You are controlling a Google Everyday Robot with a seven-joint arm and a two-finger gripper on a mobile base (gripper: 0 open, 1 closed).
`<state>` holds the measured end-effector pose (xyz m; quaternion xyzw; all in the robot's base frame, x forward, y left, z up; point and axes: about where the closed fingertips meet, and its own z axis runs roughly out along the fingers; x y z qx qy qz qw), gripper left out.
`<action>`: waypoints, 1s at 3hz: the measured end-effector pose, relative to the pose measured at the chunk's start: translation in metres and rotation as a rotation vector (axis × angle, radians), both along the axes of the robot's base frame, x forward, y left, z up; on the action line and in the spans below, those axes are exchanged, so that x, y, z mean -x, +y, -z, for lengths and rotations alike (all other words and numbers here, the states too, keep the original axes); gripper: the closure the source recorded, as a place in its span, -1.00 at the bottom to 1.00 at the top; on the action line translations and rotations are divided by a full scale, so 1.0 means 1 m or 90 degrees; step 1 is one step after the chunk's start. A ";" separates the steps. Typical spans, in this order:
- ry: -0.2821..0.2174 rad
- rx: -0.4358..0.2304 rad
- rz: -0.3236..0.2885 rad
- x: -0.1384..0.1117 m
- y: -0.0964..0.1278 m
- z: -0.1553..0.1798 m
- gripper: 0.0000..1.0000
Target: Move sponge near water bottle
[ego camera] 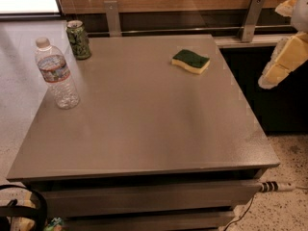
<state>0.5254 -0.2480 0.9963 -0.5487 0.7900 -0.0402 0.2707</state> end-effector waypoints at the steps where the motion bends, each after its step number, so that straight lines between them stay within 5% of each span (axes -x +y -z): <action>1: -0.022 -0.072 0.021 -0.039 -0.011 0.013 -1.00; 3: -0.034 -0.255 0.029 -0.107 -0.012 0.078 -1.00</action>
Offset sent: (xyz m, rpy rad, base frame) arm 0.1276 -0.0304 -0.0868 0.4522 -0.0647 -0.0955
